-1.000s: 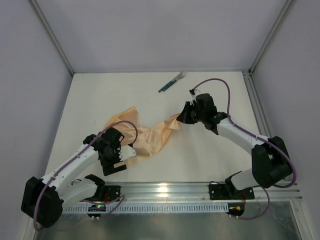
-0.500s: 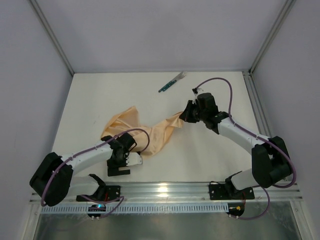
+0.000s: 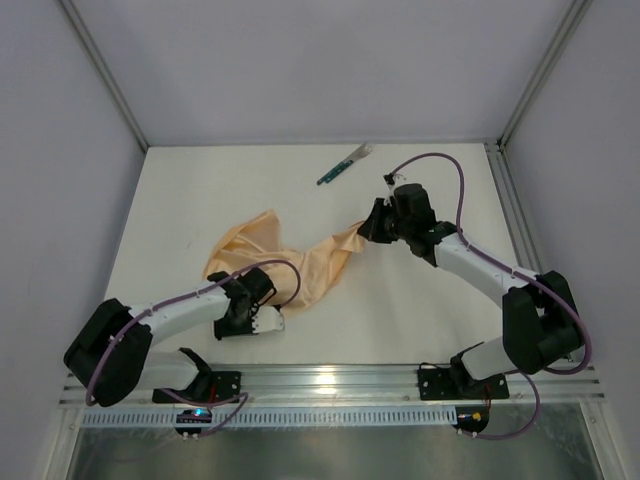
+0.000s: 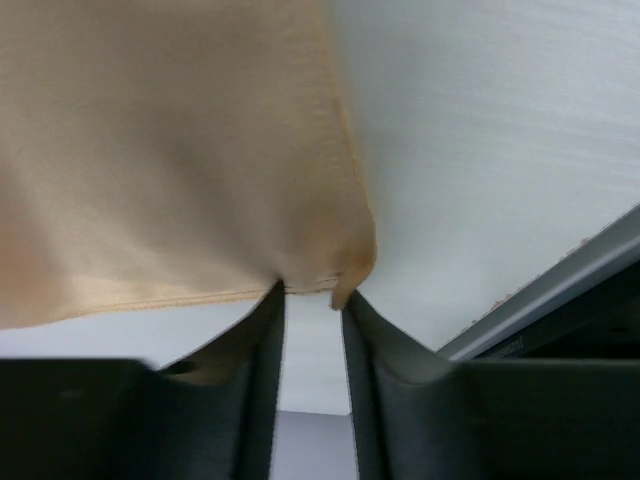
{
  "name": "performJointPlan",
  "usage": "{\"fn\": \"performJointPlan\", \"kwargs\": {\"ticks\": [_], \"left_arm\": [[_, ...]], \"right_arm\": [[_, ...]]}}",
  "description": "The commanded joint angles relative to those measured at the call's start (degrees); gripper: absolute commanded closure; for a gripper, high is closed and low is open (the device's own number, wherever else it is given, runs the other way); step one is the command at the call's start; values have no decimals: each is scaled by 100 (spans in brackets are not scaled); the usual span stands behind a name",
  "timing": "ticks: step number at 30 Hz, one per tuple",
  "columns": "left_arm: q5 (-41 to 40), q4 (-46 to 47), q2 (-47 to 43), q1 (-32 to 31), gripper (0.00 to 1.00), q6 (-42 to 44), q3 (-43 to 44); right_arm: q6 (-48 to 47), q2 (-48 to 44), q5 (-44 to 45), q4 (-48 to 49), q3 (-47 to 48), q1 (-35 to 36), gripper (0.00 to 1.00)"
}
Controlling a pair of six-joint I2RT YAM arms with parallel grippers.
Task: Fold the napkin into a case and place the utensils inside
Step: Pick up the crumpled napkin from the center of the board, then flatten out the napkin at the center of the board.
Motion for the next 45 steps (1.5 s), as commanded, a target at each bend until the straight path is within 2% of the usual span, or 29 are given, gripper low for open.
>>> {"fn": "performJointPlan", "kwargs": {"ticks": [1, 2, 3, 7, 9, 14, 16, 18, 23, 28, 33, 35, 38, 42, 45], "left_arm": [[539, 1283, -89, 15, 79, -19, -21], [600, 1318, -167, 15, 92, -63, 66], [636, 1336, -220, 33, 100, -142, 128], [829, 1275, -721, 190, 100, -485, 567], [1047, 1152, -1019, 515, 100, -573, 1030], [1242, -156, -1679, 1306, 100, -679, 2666], [1006, -717, -1977, 1544, 100, -618, 3457], [691, -983, -2180, 1580, 100, -538, 4149], [671, -1493, -2743, 1580, 100, -547, 5111], [750, -1678, -2770, 1580, 100, -670, 5638], [601, -1854, -2656, 1580, 100, -898, 7044], [418, -1793, -2577, 1580, 100, -986, 7282], [180, -1521, -2393, 1580, 100, -1039, 7152], [-478, -696, -1963, 1580, 100, -978, 6634], [-638, -107, -1602, 1606, 100, -943, 6545]], "right_arm": [[-45, 47, 63, 194, 231, -36, 96], [-45, 47, 63, 177, 240, -28, 96], [-54, 47, 54, 151, 248, -28, 96], [-194, -224, 89, -130, 424, -28, 96], [-291, -435, 159, -428, 626, -36, 96], [-765, -1575, 247, -1211, 1319, -80, 96], [-923, -1946, 396, -1641, 1644, -80, 96], [-1003, -2474, 397, -2028, 1873, -80, 96], [-986, -3256, 186, -2722, 2577, -89, 96], [-889, -3486, -305, -3170, 3139, -80, 96], [-1003, -3732, -456, -3698, 3702, -80, 96], [-1030, -3811, -350, -3761, 3756, -80, 96], [-907, -3610, -298, -3524, 3527, -80, 96], [-881, -2723, -113, -3269, 3553, -89, 96], [-758, -1967, -78, -2743, 3597, -247, 96]]}}
